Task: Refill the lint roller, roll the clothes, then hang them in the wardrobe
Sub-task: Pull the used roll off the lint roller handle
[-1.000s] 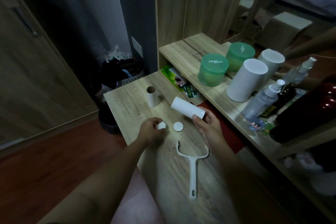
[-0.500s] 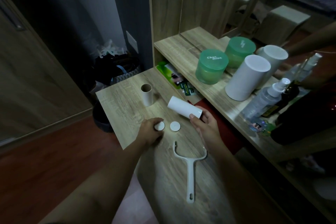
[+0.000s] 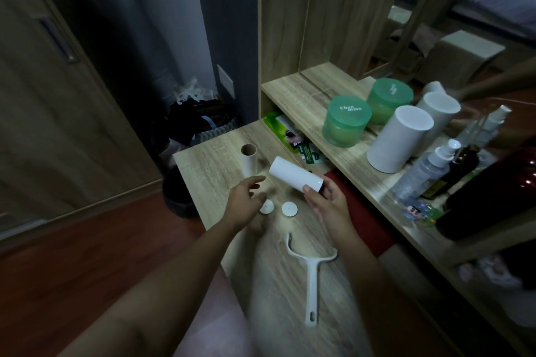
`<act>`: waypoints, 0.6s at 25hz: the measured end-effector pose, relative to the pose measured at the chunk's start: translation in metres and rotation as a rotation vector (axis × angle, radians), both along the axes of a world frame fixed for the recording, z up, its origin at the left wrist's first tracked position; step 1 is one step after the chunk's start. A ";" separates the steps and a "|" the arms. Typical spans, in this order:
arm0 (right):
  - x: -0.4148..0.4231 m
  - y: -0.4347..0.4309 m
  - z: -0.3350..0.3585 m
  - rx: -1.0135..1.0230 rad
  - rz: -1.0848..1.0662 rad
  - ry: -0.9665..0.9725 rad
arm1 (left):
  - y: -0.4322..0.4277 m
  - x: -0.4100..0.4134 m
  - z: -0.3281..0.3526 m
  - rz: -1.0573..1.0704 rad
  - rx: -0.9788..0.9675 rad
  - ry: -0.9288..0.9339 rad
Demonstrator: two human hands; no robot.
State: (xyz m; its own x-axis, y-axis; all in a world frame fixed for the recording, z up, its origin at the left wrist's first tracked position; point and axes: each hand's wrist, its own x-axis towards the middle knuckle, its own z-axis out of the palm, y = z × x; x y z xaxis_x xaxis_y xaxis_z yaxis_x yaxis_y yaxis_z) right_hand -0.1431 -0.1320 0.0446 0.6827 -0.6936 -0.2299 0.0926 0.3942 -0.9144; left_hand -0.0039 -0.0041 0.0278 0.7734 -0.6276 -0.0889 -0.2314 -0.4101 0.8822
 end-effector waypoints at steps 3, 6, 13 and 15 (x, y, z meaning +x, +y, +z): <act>0.016 0.013 0.009 -0.021 0.026 0.002 | 0.007 0.012 0.025 0.058 -0.078 -0.004; 0.045 0.036 0.016 -0.033 0.057 0.013 | 0.032 0.041 0.035 0.113 -0.125 0.004; 0.186 0.129 0.015 -0.098 0.111 0.092 | 0.130 0.197 0.017 0.243 -0.069 -0.041; 0.240 0.161 0.003 -0.120 0.091 0.154 | 0.162 0.259 -0.001 0.248 0.020 -0.051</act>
State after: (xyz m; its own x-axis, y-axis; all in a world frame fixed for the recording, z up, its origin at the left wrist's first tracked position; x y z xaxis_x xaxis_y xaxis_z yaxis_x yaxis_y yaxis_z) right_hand 0.0973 0.0293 0.0472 0.7072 -0.6590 -0.2560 -0.0829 0.2823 -0.9557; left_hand 0.2555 0.1579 0.0270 0.9073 -0.4167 -0.0566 -0.1652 -0.4769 0.8633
